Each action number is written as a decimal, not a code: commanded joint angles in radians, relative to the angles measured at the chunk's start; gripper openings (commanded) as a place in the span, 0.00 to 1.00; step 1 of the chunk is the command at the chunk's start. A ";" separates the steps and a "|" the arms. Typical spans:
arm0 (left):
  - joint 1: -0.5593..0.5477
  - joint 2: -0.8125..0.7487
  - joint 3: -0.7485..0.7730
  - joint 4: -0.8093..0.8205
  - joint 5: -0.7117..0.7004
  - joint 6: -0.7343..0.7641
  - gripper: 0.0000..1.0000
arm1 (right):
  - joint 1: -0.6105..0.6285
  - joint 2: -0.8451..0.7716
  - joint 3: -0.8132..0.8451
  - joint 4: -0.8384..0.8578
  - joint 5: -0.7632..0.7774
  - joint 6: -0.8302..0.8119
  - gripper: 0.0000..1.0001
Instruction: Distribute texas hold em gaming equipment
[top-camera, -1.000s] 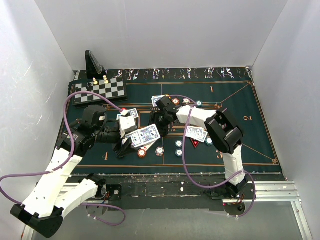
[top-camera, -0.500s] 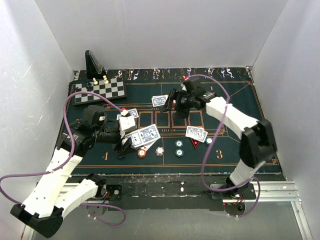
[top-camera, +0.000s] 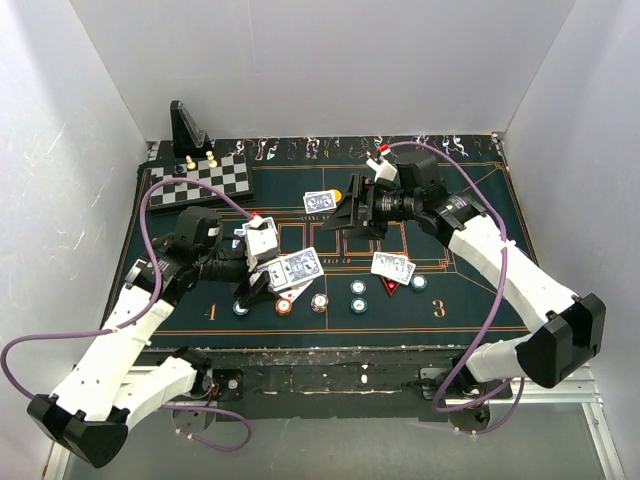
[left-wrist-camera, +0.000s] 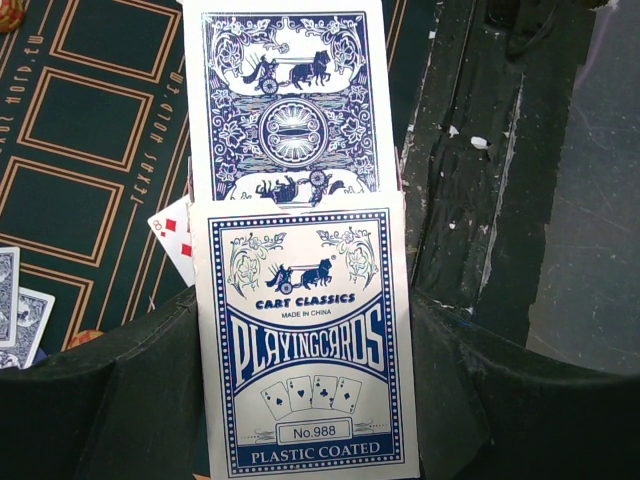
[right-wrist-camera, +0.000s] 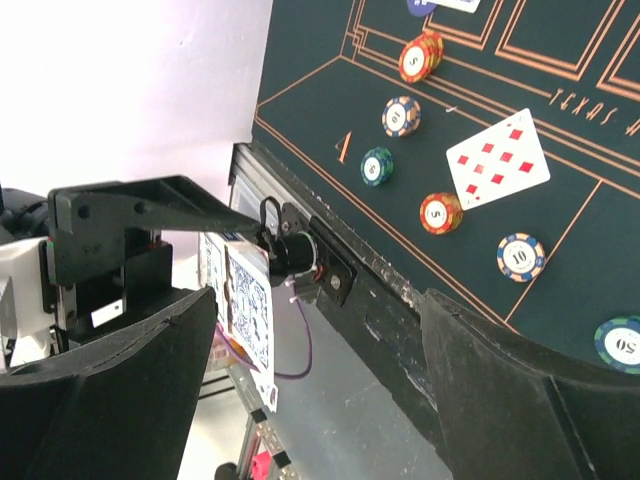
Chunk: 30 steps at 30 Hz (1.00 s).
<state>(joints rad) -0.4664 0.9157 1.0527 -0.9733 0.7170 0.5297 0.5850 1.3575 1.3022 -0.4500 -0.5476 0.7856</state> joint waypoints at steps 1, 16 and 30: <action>0.005 -0.001 -0.003 0.068 0.016 0.003 0.00 | 0.024 -0.034 -0.012 -0.027 -0.066 -0.014 0.89; 0.005 0.018 0.009 0.090 0.012 -0.013 0.00 | 0.179 0.069 -0.001 0.030 -0.078 0.010 0.91; 0.005 0.005 0.021 0.088 0.007 -0.022 0.00 | 0.185 0.092 -0.041 0.088 -0.083 0.053 0.65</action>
<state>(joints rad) -0.4664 0.9409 1.0523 -0.9131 0.7094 0.5133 0.7689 1.4654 1.2610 -0.3939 -0.6205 0.8387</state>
